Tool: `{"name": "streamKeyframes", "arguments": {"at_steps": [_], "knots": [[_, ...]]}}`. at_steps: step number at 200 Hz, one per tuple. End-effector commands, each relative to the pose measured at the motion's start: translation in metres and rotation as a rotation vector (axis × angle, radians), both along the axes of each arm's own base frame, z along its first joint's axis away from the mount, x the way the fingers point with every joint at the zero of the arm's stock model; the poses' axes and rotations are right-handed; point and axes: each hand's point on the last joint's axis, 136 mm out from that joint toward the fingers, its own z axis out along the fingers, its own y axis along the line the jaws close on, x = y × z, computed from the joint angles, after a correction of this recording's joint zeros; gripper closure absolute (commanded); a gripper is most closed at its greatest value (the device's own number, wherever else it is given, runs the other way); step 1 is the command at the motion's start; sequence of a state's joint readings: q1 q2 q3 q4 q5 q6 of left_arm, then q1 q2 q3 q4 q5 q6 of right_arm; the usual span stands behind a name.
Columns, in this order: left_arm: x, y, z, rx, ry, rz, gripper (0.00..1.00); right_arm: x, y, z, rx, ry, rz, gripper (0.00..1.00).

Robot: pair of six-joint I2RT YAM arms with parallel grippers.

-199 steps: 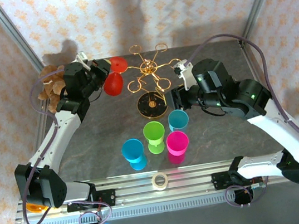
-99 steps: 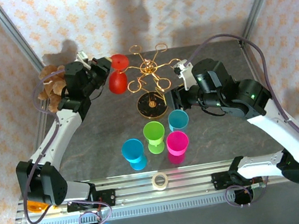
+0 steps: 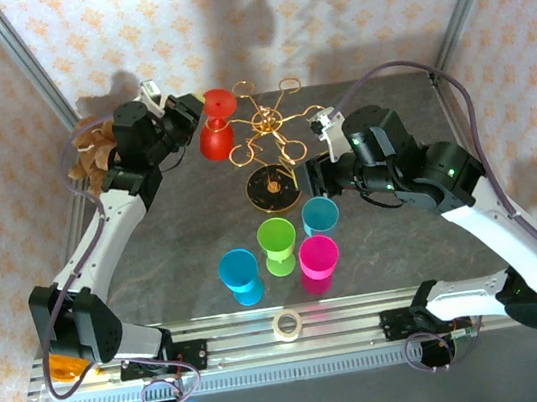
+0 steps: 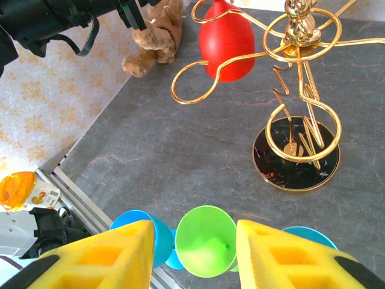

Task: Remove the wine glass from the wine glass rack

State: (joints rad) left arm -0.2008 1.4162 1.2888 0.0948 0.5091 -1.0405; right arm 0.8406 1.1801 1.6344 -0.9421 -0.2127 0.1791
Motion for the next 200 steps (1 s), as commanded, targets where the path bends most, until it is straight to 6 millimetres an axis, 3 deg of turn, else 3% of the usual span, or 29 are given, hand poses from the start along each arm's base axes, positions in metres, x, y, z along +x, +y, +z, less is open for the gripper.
{"name": "streamKeyframes", "arguments": {"at_steps": [1, 142, 200], "knots": [[0.001, -0.006, 0.011, 0.027, -0.025, -0.045, 1.0, 0.004, -0.002, 0.01, 0.011, -0.036, -0.011, 0.6], [0.007, -0.031, 0.003, 0.071, 0.03, -0.125, 1.0, 0.006, -0.006, 0.007, -0.001, -0.048, -0.026, 0.6], [0.009, -0.032, -0.005, 0.11, 0.058, -0.131, 1.0, 0.006, -0.006, 0.008, -0.003, -0.054, -0.025, 0.6]]}}
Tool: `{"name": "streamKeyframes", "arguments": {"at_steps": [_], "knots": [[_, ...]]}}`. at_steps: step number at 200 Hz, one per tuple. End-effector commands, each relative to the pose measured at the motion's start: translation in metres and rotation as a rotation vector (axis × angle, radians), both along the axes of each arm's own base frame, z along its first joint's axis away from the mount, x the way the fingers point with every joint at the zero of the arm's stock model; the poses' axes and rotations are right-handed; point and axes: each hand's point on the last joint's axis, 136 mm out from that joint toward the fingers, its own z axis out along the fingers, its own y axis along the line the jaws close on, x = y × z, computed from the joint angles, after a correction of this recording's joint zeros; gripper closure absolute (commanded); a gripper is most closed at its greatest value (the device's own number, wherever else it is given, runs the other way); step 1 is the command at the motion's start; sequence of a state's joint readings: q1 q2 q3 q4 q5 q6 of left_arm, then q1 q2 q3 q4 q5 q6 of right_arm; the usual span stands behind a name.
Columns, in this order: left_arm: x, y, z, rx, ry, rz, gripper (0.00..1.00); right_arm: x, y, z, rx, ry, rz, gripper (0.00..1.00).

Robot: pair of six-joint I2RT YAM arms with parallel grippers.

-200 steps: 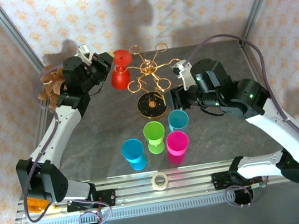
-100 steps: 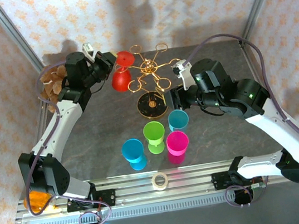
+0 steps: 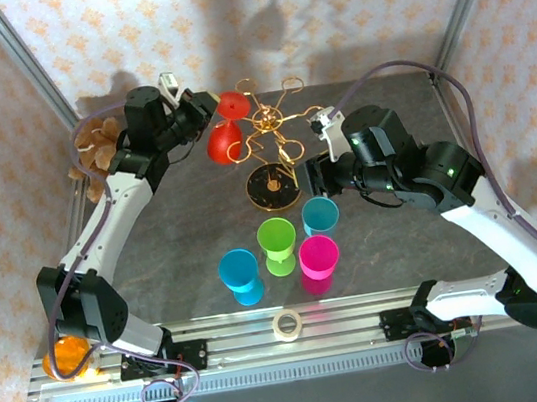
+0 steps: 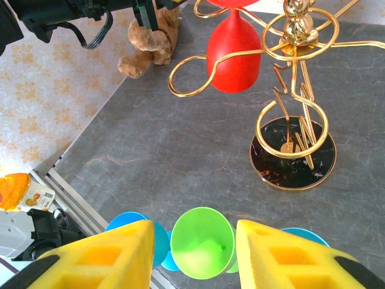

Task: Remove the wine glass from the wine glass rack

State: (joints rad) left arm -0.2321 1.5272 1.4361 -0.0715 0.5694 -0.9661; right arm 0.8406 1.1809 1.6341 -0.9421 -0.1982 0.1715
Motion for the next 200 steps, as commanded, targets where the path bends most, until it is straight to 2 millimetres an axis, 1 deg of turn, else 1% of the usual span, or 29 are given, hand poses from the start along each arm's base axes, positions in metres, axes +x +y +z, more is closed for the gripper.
{"name": "streamKeyframes", "arguments": {"at_steps": [1, 70, 119, 200], "knots": [[-0.002, -0.004, 0.012, 0.03, -0.031, -0.03, 1.0, 0.004, -0.005, 0.008, 0.007, -0.045, -0.017, 0.6], [0.007, -0.005, 0.015, 0.044, -0.039, -0.026, 1.0, 0.005, -0.003, 0.008, 0.009, -0.044, -0.018, 0.6], [0.016, -0.003, 0.013, 0.072, -0.04, -0.004, 1.0, 0.006, -0.003, 0.009, 0.005, -0.046, -0.021, 0.6], [0.026, 0.013, 0.016, 0.087, -0.054, 0.041, 1.0, 0.005, -0.003, 0.013, 0.017, -0.045, -0.019, 0.6]]}}
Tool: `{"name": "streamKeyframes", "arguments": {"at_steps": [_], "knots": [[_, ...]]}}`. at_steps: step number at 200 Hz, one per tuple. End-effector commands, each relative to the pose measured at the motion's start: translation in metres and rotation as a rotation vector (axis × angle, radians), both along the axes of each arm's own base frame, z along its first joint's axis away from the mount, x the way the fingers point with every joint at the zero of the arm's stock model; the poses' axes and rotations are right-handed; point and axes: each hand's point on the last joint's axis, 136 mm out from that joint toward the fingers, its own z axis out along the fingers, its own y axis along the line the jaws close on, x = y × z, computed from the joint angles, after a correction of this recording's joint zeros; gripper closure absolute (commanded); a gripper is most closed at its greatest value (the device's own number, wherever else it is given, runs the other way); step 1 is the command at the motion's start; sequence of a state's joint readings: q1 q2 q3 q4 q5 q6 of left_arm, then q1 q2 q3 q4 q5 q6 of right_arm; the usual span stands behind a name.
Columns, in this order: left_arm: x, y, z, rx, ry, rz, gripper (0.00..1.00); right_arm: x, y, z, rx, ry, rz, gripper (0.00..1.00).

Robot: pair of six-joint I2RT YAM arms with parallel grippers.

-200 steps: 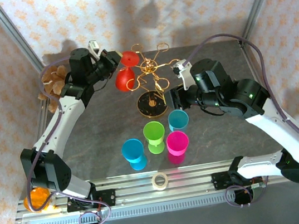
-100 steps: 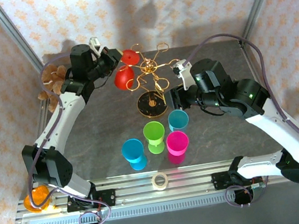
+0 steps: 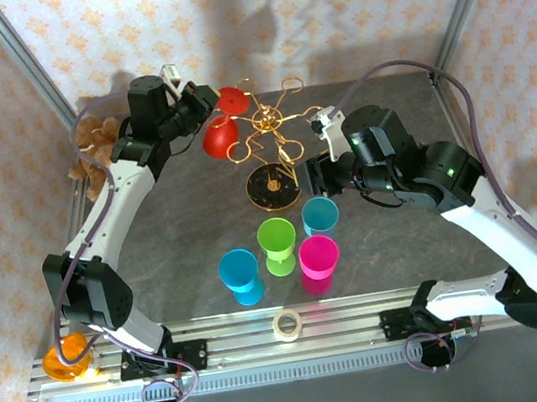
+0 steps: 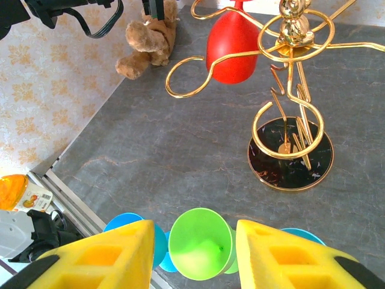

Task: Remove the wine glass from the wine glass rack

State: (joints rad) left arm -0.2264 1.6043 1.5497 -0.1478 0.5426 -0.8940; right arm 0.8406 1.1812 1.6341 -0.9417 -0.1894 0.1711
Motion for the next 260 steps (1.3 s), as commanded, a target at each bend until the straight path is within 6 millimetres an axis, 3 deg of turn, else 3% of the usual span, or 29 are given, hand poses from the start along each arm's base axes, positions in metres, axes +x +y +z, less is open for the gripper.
{"name": "streamKeyframes", "arguments": {"at_steps": [1, 65, 115, 188, 260], "knots": [[0.006, 0.01, 0.015, 0.015, -0.05, 0.026, 1.0, 0.004, -0.002, 0.013, 0.02, -0.041, -0.013, 0.6], [0.009, 0.035, 0.021, 0.043, -0.065, 0.074, 1.0, 0.003, 0.0, 0.014, 0.028, -0.04, -0.003, 0.6], [-0.003, 0.063, 0.025, 0.065, -0.065, 0.115, 1.0, 0.0, 0.006, 0.015, 0.066, -0.03, 0.018, 0.6], [-0.048, 0.107, 0.025, 0.134, -0.053, 0.183, 1.0, -0.002, 0.011, 0.022, 0.09, -0.025, 0.042, 0.6], [-0.117, 0.118, 0.03, 0.265, -0.046, 0.154, 1.0, -0.003, 0.013, 0.007, 0.08, 0.007, 0.046, 0.6]]}}
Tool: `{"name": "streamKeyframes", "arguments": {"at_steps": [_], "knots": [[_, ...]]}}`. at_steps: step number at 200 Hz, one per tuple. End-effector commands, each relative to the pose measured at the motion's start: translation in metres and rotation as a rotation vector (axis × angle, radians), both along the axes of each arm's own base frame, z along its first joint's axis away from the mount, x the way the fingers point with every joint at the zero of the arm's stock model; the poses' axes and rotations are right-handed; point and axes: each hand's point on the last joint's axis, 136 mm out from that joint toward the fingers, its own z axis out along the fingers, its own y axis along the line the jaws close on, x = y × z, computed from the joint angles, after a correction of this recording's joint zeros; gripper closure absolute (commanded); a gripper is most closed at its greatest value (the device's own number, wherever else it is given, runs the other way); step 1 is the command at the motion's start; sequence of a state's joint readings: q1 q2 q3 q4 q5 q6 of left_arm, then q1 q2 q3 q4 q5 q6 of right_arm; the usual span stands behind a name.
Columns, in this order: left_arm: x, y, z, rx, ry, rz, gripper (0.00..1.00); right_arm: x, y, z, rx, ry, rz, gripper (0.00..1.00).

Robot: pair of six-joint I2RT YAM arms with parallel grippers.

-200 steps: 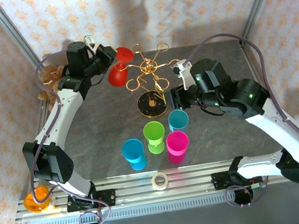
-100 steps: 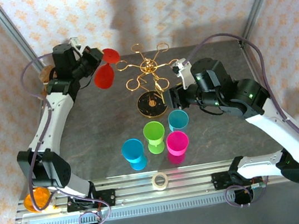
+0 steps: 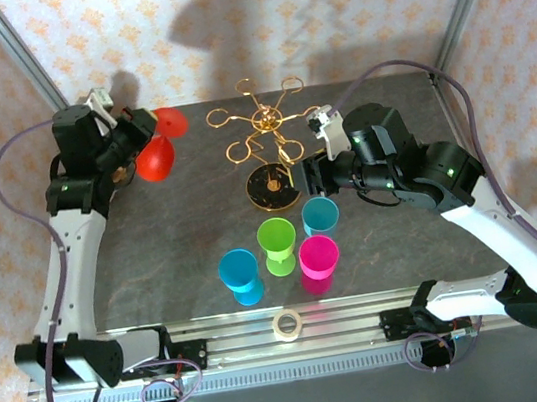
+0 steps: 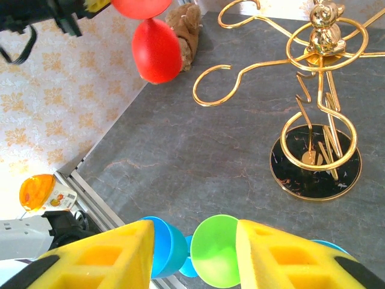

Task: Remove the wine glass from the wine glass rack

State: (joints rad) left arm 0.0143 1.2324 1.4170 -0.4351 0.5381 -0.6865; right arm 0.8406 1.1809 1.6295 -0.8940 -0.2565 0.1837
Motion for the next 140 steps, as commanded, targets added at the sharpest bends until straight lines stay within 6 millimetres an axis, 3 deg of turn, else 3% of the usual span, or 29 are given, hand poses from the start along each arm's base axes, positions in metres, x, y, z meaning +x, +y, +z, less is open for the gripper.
{"name": "streamKeyframes", "arguments": {"at_steps": [1, 64, 140], "knots": [[-0.028, 0.001, -0.002, 0.085, 0.011, -0.029, 1.0, 0.002, 0.001, -0.002, 0.018, 0.001, -0.004, 0.6], [-0.073, 0.003, -0.017, 0.264, 0.046, -0.096, 1.0, -0.003, -0.003, -0.006, 0.024, 0.003, -0.005, 0.6], [-0.12, 0.025, -0.043, 0.617, 0.122, -0.127, 1.0, -0.002, -0.003, -0.017, 0.01, 0.011, -0.009, 0.6]]}}
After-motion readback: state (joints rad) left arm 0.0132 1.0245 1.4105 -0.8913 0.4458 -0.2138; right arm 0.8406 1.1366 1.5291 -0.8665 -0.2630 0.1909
